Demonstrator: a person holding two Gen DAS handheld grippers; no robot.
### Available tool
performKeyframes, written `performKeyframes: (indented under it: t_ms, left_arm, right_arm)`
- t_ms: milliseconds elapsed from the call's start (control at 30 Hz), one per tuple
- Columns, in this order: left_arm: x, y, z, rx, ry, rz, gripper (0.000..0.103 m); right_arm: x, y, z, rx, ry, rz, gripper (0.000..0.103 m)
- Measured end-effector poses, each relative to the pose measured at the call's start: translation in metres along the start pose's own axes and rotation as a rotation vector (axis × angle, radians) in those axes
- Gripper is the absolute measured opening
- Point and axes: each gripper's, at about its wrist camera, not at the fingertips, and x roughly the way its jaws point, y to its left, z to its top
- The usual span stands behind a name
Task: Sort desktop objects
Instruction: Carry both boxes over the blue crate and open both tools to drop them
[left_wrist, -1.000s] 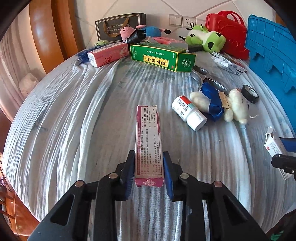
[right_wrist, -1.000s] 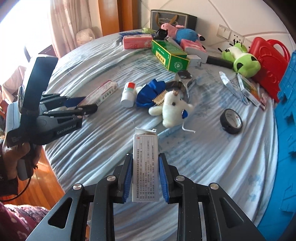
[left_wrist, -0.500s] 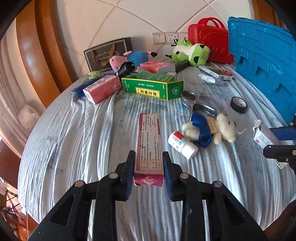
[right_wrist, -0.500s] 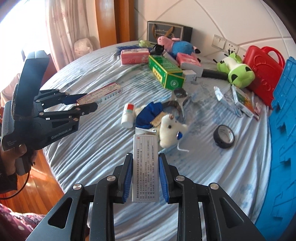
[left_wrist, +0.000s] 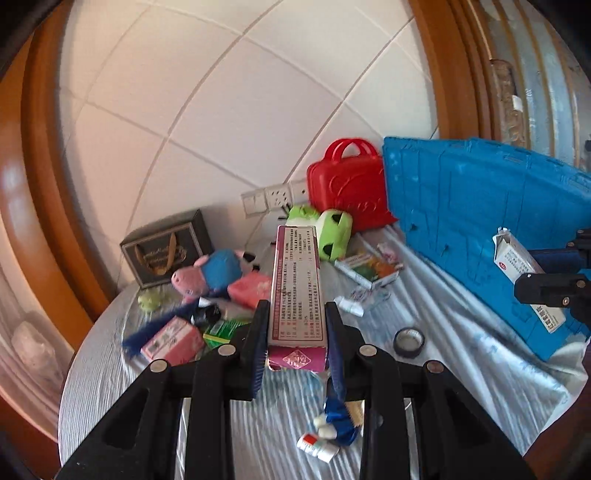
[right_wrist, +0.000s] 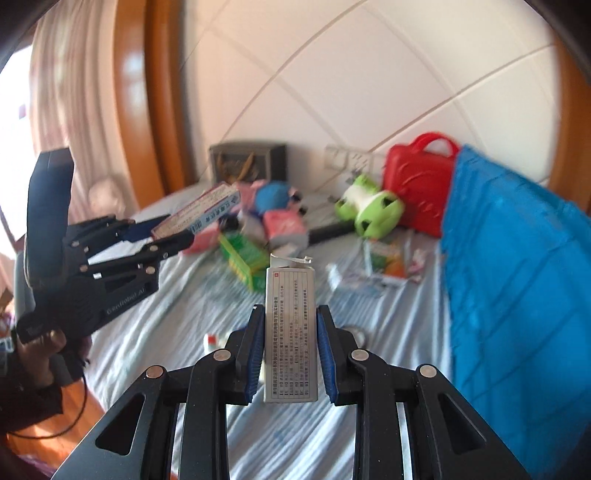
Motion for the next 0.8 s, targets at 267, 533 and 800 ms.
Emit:
performKeyframes:
  t_ms: [267,533,800]
  left_arm:
    - [-0.012,-0.059,0.100,0.079,-0.170,-0.240,0.028]
    - [-0.003,-0.169,0.171,0.131,-0.218,-0.420,0.028]
    - [0.015,-0.269,0.206,0.170,-0.193,-0.455,0.028]
  right_arm:
    - [-0.114,-0.045,0.046,0.104,-0.229,-0.272,0.026]
    - [-0.193,-0.152,0.056,0.251,-0.276,-0.489,0.026]
    - [-0.196,-0.264,0.039,0.379,-0.223,-0.556,0.026]
